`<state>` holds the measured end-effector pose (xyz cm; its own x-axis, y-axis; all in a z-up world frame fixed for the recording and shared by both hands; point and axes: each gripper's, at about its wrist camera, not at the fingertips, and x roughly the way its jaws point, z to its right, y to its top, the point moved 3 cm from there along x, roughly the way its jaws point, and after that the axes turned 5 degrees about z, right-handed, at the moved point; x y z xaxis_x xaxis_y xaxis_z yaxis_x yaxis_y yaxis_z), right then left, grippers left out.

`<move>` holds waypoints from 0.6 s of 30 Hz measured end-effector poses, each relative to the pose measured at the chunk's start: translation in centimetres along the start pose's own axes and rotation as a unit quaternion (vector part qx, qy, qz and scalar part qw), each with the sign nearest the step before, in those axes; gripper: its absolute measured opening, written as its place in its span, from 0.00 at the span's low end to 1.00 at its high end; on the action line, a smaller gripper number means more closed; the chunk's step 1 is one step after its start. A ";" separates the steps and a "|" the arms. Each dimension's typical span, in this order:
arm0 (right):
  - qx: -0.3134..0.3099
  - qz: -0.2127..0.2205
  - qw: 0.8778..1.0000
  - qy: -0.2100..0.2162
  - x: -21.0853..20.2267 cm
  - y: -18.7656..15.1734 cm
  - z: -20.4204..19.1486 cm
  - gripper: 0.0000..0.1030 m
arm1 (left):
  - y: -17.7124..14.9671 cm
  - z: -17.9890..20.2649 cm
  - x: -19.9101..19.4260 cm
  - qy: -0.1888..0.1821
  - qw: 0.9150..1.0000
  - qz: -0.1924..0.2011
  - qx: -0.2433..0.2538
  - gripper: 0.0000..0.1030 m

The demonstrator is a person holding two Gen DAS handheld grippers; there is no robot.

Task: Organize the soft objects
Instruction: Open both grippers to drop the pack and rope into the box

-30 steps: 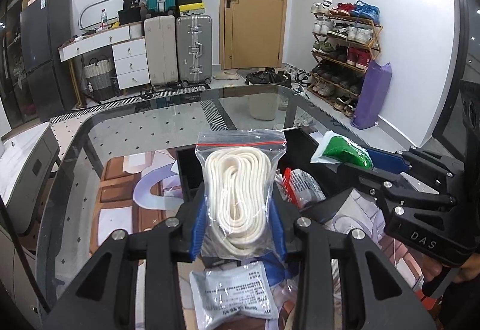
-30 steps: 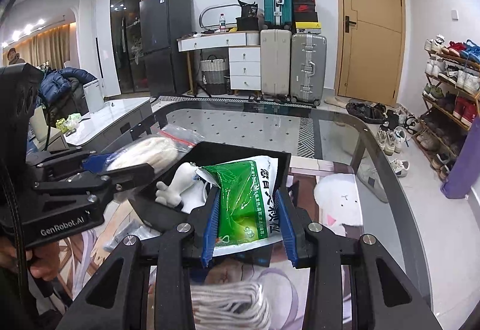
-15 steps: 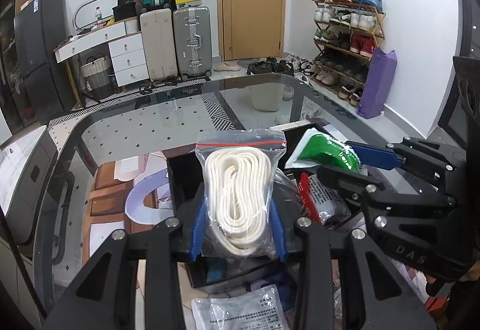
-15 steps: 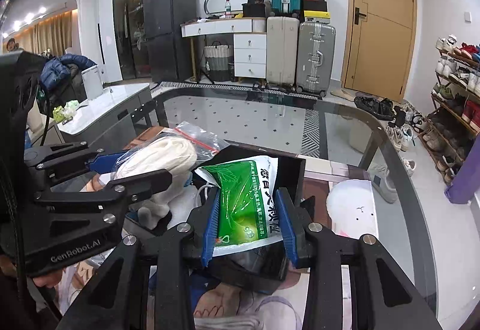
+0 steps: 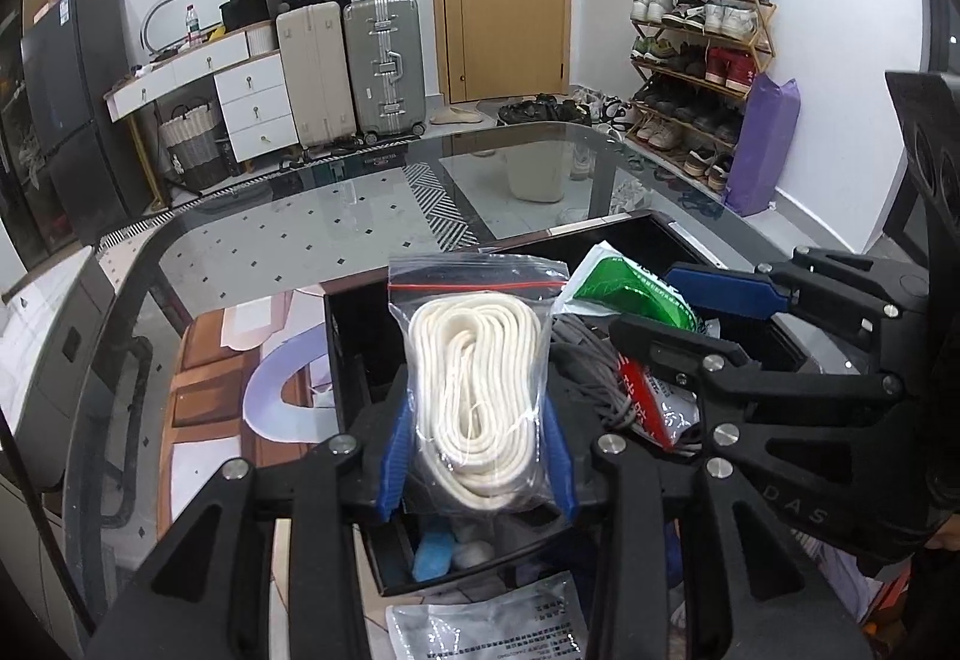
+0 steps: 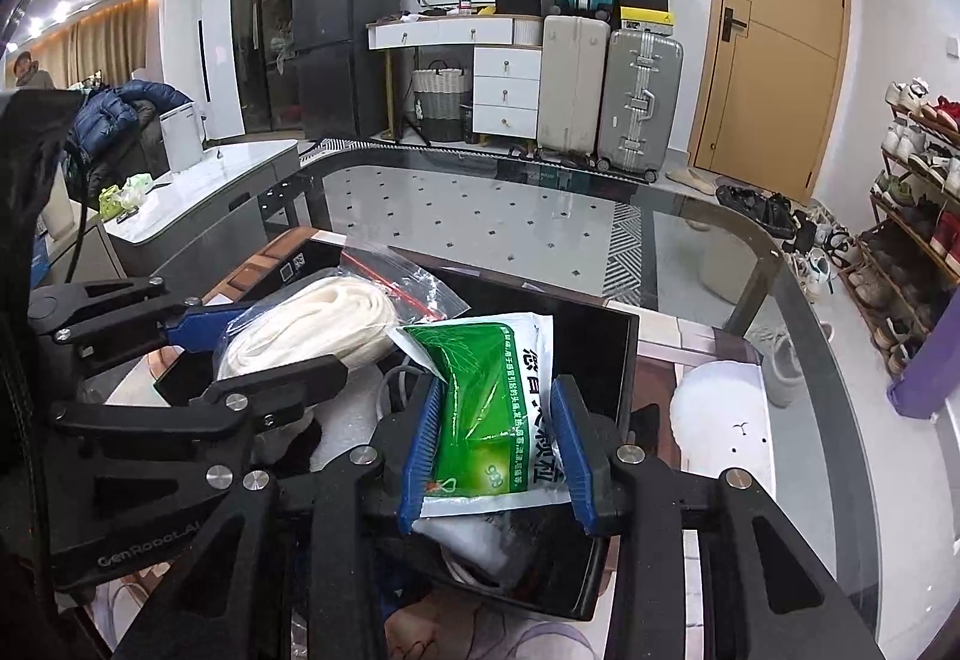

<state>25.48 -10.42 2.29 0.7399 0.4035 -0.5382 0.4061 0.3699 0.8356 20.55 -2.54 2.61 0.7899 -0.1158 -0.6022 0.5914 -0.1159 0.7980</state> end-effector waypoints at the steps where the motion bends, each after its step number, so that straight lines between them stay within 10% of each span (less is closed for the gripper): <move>1: -0.001 0.000 1.000 -0.001 0.1 0.0 0.0 0.36 | 0.0 0.0 0.1 0.001 1.000 0.001 0.000 0.37; 9: 0.001 0.003 1.000 -0.002 0.0 0.1 0.0 0.40 | 0.1 -0.3 0.0 -0.001 1.000 0.004 -0.009 0.42; 18: 0.033 0.043 0.998 -0.044 -3.3 0.0 2.4 0.84 | 0.4 -0.3 -2.1 -0.021 0.999 0.027 -0.025 0.85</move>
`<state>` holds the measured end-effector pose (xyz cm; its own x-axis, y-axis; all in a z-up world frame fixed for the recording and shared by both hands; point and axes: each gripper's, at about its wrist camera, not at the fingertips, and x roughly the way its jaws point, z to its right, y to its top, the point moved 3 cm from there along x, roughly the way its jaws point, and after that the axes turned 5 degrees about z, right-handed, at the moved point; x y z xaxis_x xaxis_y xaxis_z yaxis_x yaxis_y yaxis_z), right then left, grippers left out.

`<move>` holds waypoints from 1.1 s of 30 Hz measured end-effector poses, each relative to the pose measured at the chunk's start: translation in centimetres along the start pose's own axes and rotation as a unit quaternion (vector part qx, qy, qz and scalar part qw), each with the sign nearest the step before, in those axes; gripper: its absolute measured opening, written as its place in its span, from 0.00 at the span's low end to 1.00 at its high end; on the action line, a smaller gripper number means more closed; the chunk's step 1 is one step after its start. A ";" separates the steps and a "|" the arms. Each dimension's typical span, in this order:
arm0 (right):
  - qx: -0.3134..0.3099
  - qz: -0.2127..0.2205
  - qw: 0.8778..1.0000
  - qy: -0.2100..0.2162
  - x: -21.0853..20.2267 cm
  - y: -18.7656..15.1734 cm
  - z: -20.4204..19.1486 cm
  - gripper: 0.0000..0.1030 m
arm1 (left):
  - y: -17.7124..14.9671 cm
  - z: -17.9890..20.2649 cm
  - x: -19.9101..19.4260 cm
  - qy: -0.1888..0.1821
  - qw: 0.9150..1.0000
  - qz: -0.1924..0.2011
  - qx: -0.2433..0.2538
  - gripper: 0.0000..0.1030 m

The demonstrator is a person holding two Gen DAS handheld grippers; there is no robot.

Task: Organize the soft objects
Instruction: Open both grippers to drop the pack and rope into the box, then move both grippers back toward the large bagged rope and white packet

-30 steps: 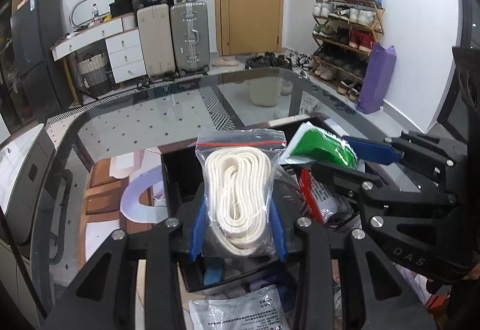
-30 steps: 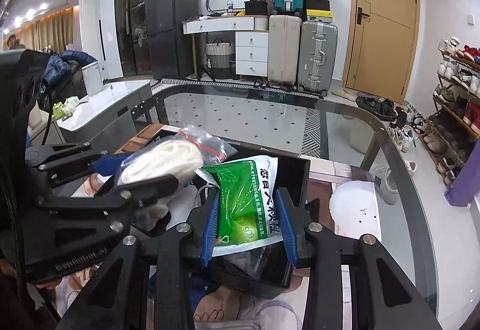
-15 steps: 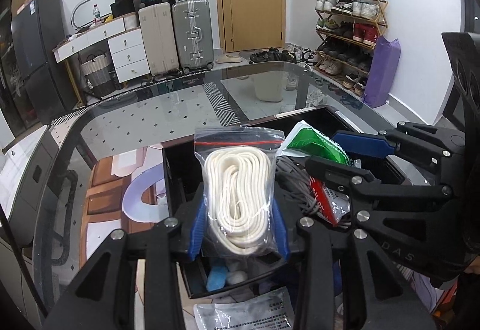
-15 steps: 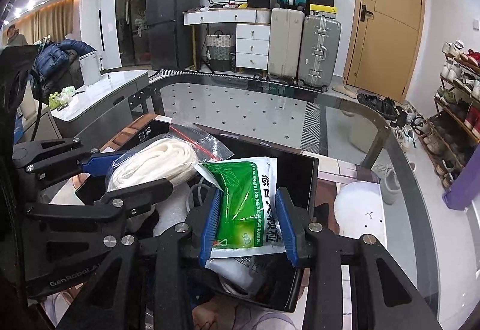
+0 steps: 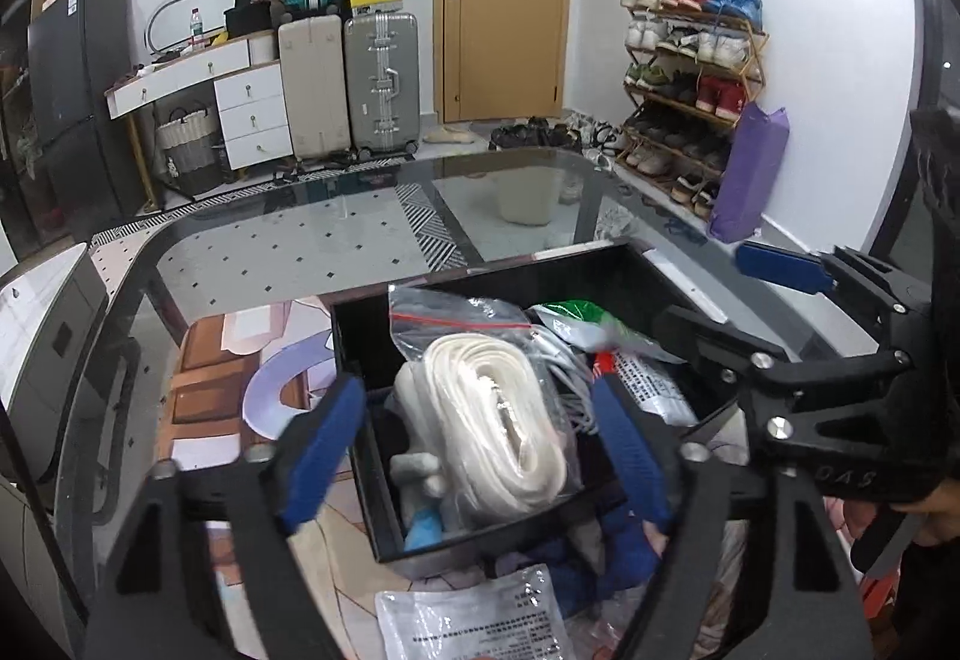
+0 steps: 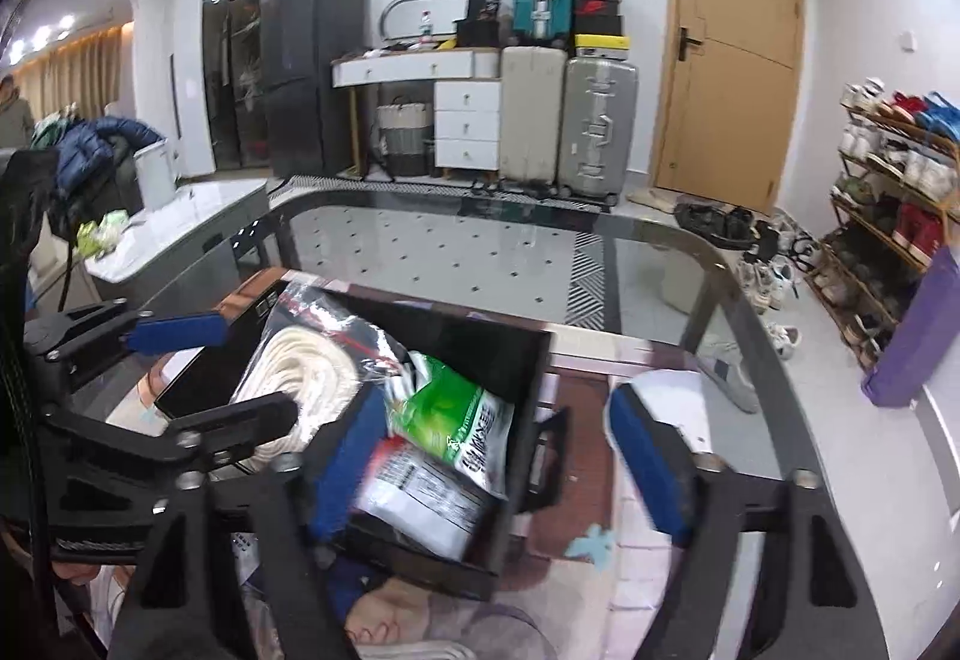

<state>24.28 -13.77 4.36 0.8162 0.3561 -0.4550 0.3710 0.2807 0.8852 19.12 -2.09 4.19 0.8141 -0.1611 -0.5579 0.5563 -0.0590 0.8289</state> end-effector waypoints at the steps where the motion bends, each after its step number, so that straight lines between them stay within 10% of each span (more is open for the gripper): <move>1: 0.005 0.001 1.000 -0.002 -0.3 0.0 0.3 0.91 | 0.0 -0.1 -0.2 0.002 1.000 0.002 -0.003 0.93; 33: 0.023 -0.039 0.998 0.049 -7.4 -8.1 -0.5 0.99 | -7.8 -2.1 -4.6 0.043 0.998 0.008 -0.040 1.00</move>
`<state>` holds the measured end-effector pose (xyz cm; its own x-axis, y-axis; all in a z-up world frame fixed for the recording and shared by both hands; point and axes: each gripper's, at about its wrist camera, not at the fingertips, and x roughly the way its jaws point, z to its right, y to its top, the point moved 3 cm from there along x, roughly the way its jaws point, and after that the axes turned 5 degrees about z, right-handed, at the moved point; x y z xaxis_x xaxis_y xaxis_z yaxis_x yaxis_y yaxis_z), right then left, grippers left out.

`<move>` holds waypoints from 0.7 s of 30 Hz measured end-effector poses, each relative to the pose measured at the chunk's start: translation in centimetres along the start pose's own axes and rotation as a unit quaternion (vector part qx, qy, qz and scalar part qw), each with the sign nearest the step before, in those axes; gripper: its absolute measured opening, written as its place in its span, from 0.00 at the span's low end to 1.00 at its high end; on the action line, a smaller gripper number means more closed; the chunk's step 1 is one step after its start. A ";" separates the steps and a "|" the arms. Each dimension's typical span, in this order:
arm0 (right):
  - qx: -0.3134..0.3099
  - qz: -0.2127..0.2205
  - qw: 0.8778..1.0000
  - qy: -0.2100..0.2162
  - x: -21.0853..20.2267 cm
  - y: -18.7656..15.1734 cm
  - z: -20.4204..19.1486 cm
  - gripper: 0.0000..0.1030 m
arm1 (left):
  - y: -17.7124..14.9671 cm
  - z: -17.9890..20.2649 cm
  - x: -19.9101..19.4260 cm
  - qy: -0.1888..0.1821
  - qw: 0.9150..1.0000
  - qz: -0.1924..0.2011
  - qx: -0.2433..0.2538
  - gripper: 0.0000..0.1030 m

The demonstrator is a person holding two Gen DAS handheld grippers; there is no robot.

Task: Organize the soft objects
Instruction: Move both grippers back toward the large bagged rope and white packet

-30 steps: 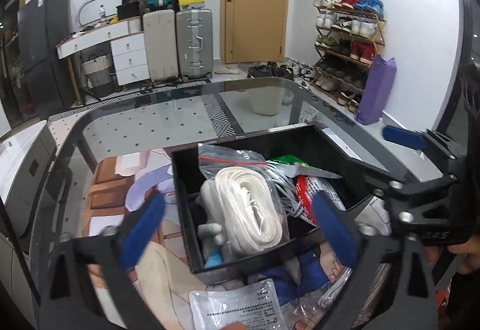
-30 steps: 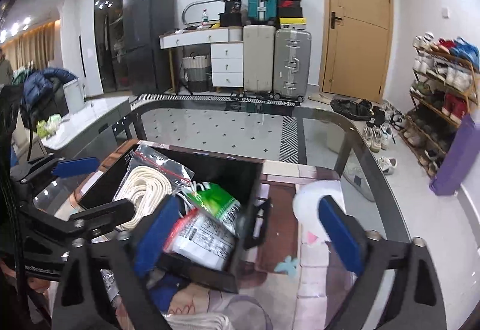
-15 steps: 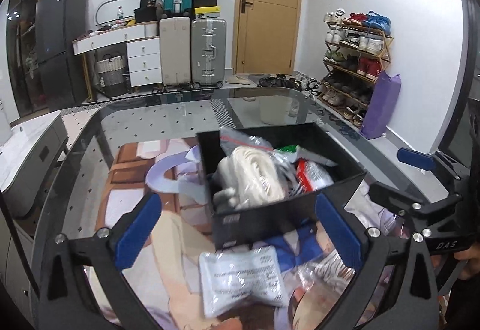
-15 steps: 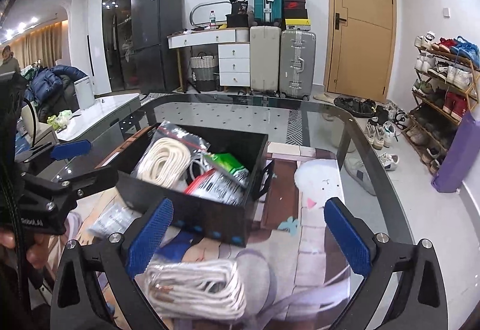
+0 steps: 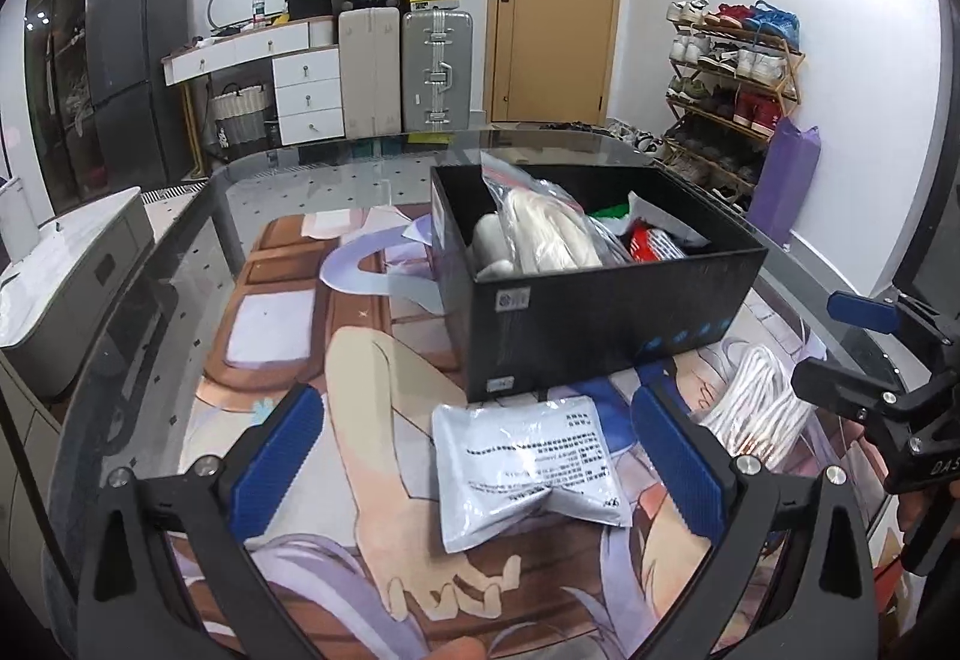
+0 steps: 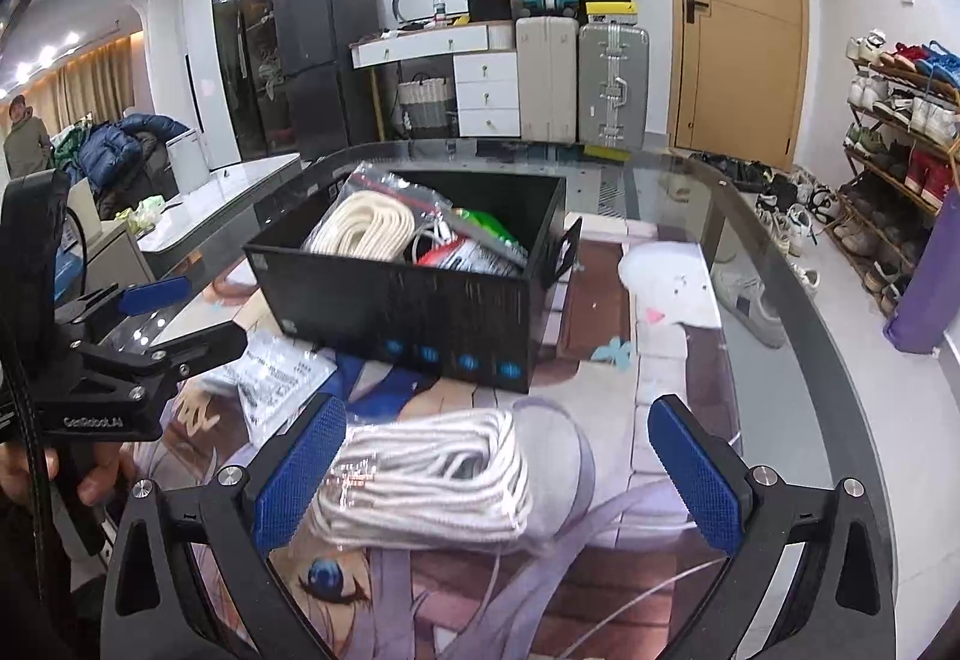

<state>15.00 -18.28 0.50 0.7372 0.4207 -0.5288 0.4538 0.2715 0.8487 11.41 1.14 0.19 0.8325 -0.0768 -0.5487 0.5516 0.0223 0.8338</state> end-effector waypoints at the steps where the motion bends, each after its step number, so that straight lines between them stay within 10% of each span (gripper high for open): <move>1: 0.002 -0.005 1.000 0.003 0.1 -0.2 0.0 0.99 | -0.1 0.0 0.0 -0.002 1.000 0.000 0.002 1.00; 21: -0.047 -0.067 0.996 0.045 2.8 -2.1 -3.9 0.99 | -1.1 -0.2 0.3 -0.014 1.000 -0.019 -0.004 1.00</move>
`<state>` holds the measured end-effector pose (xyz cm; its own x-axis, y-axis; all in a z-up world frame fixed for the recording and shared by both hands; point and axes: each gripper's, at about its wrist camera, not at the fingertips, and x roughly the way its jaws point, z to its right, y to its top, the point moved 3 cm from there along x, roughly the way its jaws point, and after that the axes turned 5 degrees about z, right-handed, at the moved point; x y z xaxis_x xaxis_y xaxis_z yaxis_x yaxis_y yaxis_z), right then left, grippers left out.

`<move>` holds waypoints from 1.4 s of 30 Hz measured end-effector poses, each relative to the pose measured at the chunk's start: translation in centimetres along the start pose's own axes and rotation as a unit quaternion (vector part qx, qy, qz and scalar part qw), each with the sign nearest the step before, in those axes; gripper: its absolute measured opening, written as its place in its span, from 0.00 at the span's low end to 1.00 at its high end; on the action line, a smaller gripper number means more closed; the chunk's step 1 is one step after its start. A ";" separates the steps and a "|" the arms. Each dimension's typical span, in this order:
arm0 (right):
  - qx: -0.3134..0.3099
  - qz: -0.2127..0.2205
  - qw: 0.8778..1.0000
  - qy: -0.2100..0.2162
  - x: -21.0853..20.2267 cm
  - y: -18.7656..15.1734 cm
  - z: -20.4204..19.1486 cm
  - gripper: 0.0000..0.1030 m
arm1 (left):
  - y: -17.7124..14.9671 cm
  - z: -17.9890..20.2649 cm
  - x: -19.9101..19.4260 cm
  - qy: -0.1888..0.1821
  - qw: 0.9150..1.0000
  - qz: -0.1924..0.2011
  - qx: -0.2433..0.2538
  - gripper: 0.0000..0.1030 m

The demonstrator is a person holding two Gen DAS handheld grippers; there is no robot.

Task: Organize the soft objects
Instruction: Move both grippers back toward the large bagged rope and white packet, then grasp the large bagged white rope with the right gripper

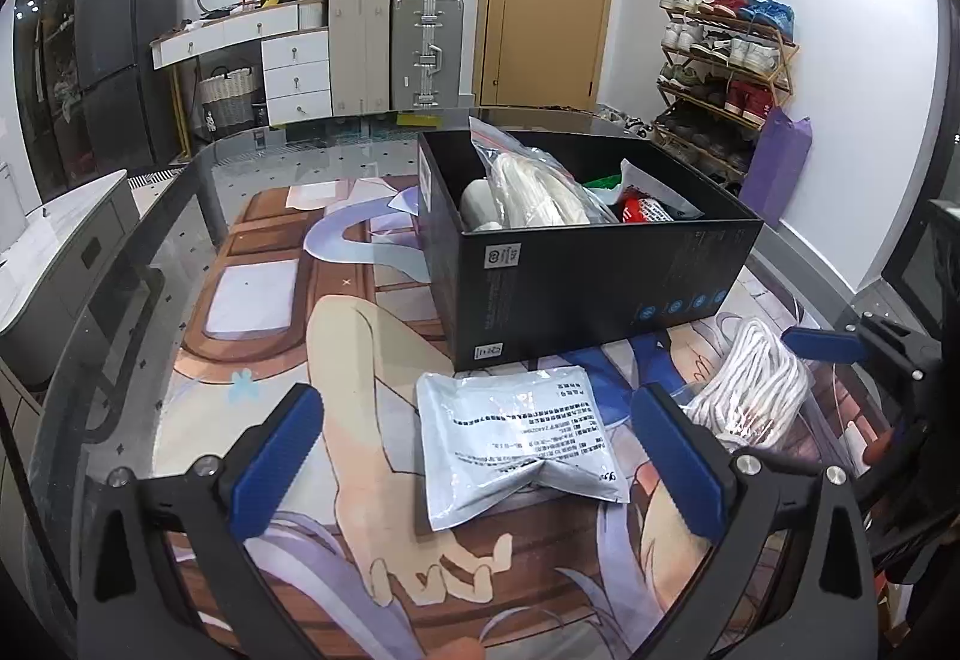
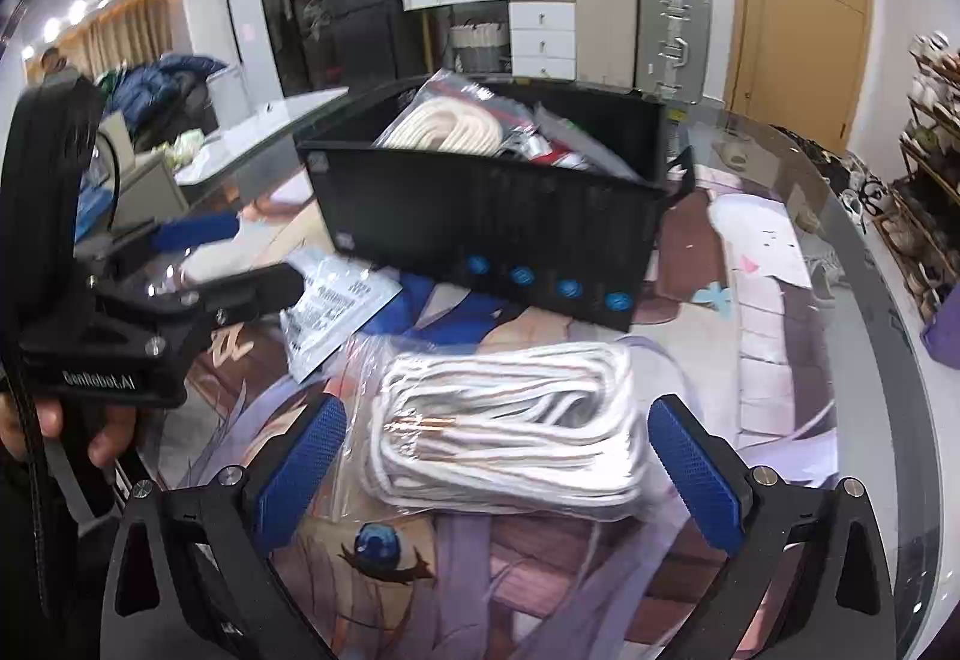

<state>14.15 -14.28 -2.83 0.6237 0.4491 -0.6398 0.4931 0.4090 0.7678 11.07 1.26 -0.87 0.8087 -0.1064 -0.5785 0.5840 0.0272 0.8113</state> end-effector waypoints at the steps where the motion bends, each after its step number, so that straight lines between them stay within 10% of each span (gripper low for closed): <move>1: -0.010 -0.003 1.000 -0.007 0.2 -0.2 -0.3 0.99 | 0.0 0.0 0.0 0.000 1.000 0.001 0.000 1.00; 32: -0.011 -0.028 1.000 -0.004 1.5 -1.1 -1.0 0.99 | -0.3 0.5 0.4 -0.008 1.000 -0.012 0.013 1.00; 42: 0.005 -0.003 1.000 0.014 0.3 -1.4 0.2 0.74 | -0.4 0.9 0.6 0.003 1.000 -0.017 0.025 1.00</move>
<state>13.76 -14.82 -4.06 0.6034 0.4683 -0.6455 0.5029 0.4047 0.7637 11.24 0.31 -1.51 0.7889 -0.1004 -0.6063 0.6072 -0.0251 0.7942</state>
